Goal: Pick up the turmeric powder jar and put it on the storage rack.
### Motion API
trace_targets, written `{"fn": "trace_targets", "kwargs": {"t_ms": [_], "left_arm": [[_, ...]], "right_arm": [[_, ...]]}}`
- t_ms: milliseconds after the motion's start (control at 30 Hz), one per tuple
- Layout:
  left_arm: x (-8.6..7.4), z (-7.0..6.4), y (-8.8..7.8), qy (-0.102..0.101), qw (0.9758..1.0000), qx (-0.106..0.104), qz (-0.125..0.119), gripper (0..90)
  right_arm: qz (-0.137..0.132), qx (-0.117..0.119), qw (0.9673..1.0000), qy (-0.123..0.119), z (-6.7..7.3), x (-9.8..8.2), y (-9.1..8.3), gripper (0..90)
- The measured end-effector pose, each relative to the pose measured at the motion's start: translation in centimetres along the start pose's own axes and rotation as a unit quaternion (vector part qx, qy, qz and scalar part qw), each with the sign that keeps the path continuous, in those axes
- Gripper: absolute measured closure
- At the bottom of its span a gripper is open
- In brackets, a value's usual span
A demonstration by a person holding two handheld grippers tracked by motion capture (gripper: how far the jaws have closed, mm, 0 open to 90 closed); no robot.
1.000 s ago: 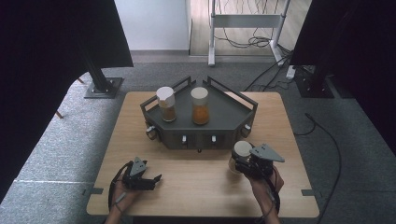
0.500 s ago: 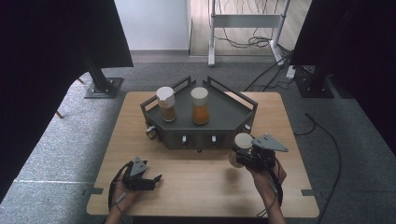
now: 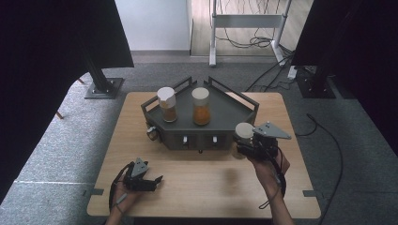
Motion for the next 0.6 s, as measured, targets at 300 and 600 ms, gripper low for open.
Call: {"fn": "trace_targets", "kwargs": {"t_ms": [300, 600], "left_arm": [[0.0, 0.0, 0.0, 0.000, 1.0000, 0.000, 0.000, 13.5], [0.0, 0.0, 0.0, 0.000, 1.0000, -0.001, 0.002, 13.5]], "right_arm": [[-0.006, -0.002, 1.0000, -0.005, -0.1, 2.4, 0.1, 33.0], [-0.006, -0.009, 0.9999, -0.004, -0.4, 4.2, 1.0, 33.0]]}}
Point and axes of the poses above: each handheld gripper's, and its own axes: y roughly forward along the jaws, x roughly out of its top, z roughly to its left, the point moved 7 cm from there along y, roughly forward along the jaws, and after that the axes turned 1 degree about -z, right-handed, at the moved point
